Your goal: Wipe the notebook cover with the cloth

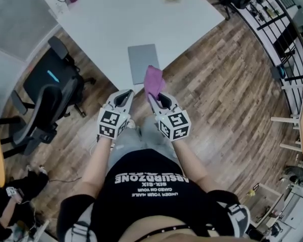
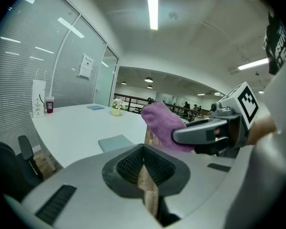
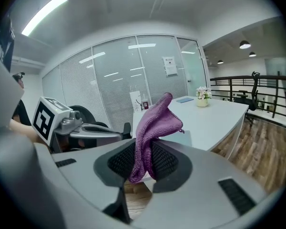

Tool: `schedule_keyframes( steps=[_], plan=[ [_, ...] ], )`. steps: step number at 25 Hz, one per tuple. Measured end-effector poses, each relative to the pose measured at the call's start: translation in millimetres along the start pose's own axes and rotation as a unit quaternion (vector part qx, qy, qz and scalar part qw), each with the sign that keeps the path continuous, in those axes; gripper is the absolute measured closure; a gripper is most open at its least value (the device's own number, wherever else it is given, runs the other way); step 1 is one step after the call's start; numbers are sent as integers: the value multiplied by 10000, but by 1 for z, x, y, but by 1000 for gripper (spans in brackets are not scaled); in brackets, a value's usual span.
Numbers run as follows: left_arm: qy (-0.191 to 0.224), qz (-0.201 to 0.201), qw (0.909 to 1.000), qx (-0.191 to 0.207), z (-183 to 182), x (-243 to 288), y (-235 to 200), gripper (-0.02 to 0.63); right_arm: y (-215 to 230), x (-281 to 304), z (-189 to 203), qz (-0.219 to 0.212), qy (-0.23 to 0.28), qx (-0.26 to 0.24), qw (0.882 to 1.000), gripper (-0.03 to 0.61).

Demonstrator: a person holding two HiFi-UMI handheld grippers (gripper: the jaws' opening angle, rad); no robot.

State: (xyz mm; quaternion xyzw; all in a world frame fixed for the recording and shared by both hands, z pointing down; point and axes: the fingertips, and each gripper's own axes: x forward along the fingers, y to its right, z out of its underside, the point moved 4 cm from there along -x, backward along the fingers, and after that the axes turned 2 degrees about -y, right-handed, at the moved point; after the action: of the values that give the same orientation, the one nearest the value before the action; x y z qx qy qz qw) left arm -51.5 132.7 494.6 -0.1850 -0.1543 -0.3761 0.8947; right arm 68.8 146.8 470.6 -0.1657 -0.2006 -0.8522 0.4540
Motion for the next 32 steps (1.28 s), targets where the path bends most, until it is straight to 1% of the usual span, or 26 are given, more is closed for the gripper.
schedule_keyframes(
  steps=[4,9,11,14,18,21,26,32],
  plan=[
    [-173,46,9998,-98,4,12,-16,597,15,21,-12,-41,-34,92,9999,483],
    [-319,-56,9993,-211,0,42,-45,597,46,57,-24,-75,-186,152,9997,483],
    [-516,-54,9985,-146,2,57,-52,597,55,72,-28,-131,-280,170,9994,483],
    [-854,55,9963,-18,7,80,-57,597,69,95,-39,-278,-432,128,9986,483],
    [-1047,-16,9944,-163,11,108,-76,597,84,131,-50,-532,-682,68,9962,483],
    [-1169,-51,9927,-302,15,123,-88,597,94,155,-50,-697,-955,130,9929,483],
    [-1465,-83,9884,-388,22,147,-107,597,108,200,-50,-895,-1311,188,9871,483],
    [-1689,-97,9842,-526,31,167,-119,597,116,250,-42,-997,-1753,-132,9794,482]
  ],
)
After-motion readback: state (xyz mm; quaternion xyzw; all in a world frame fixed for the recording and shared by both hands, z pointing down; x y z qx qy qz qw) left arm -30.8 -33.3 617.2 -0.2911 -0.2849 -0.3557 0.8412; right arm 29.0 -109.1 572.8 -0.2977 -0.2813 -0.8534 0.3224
